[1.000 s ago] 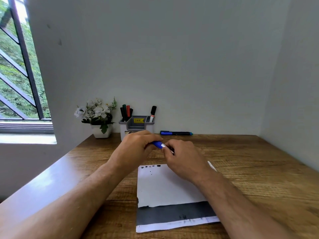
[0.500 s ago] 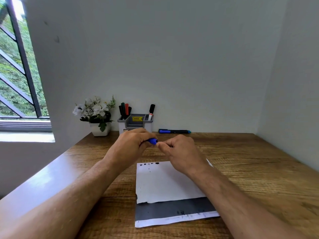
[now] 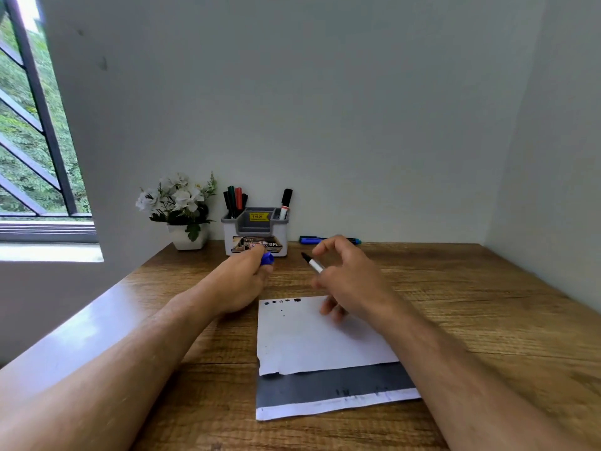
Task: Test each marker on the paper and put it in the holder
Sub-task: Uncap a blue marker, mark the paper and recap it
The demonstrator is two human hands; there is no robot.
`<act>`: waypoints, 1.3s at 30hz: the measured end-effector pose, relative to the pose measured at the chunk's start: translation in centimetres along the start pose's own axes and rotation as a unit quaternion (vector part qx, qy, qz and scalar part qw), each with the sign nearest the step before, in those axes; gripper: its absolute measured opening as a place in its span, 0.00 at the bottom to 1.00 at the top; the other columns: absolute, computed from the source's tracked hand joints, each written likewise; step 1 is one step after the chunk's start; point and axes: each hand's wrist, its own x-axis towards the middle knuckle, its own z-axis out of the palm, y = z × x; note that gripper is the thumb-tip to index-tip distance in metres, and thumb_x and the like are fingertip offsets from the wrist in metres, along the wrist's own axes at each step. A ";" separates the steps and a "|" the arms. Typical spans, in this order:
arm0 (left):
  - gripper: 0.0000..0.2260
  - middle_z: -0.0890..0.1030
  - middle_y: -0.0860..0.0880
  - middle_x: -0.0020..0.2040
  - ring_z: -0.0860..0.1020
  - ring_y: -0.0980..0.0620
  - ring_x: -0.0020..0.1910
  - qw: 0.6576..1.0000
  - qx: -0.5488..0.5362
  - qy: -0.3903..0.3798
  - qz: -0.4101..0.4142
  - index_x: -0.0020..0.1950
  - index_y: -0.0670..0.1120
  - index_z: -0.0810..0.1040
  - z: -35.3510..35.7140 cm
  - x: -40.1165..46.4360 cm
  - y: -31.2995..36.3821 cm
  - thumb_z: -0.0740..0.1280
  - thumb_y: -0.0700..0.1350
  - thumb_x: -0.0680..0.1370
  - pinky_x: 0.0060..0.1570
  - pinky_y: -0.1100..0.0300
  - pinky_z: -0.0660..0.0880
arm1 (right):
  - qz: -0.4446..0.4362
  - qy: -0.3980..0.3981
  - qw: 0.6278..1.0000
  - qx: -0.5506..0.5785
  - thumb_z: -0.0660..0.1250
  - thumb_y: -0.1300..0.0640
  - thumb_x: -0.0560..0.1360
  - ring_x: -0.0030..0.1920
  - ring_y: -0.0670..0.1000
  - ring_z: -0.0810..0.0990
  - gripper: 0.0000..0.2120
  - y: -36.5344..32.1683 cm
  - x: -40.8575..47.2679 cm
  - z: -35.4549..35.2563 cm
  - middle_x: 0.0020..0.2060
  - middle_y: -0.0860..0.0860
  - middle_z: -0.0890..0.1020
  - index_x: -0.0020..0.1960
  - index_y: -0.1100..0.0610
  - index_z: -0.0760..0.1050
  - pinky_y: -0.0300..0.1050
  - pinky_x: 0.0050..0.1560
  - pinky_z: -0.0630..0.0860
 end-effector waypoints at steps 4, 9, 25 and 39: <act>0.10 0.77 0.51 0.50 0.76 0.52 0.47 0.995 -0.002 -0.094 -0.041 0.55 0.52 0.68 0.1 -0.2 0.5 0.67 0.45 0.77 0.49 0.53 0.75 | 0.051 -0.025 0.992 0.117 0.57 0.67 0.76 0.25 0.52 0.81 0.16 0.1 0.1 0.3 0.47 0.57 0.81 0.49 0.52 0.78 0.44 0.24 0.76; 0.14 0.75 0.53 0.49 0.74 0.55 0.46 0.993 0.025 -0.111 -0.038 0.57 0.52 0.67 0.0 -0.5 1.1 0.68 0.46 0.76 0.42 0.59 0.70 | 0.066 -0.034 0.973 0.218 0.55 0.64 0.76 0.27 0.54 0.82 0.16 0.4 0.6 0.5 0.39 0.58 0.84 0.48 0.56 0.82 0.42 0.24 0.76; 0.31 0.73 0.58 0.49 0.72 0.59 0.45 0.982 -0.008 -0.189 -0.003 0.50 0.57 0.64 -0.9 -0.6 0.9 0.79 0.65 0.61 0.39 0.63 0.66 | 0.017 0.090 0.986 0.136 0.66 0.57 0.76 0.18 0.45 0.71 0.11 0.5 0.0 0.7 0.22 0.52 0.77 0.38 0.58 0.83 0.34 0.19 0.65; 0.32 0.74 0.53 0.47 0.73 0.55 0.45 0.985 0.018 -0.173 -0.012 0.55 0.53 0.66 -0.6 -0.8 1.5 0.77 0.66 0.63 0.44 0.57 0.70 | 0.022 0.091 0.996 -0.010 0.68 0.55 0.73 0.25 0.44 0.73 0.10 1.1 0.2 1.7 0.26 0.50 0.80 0.34 0.55 0.76 0.40 0.30 0.69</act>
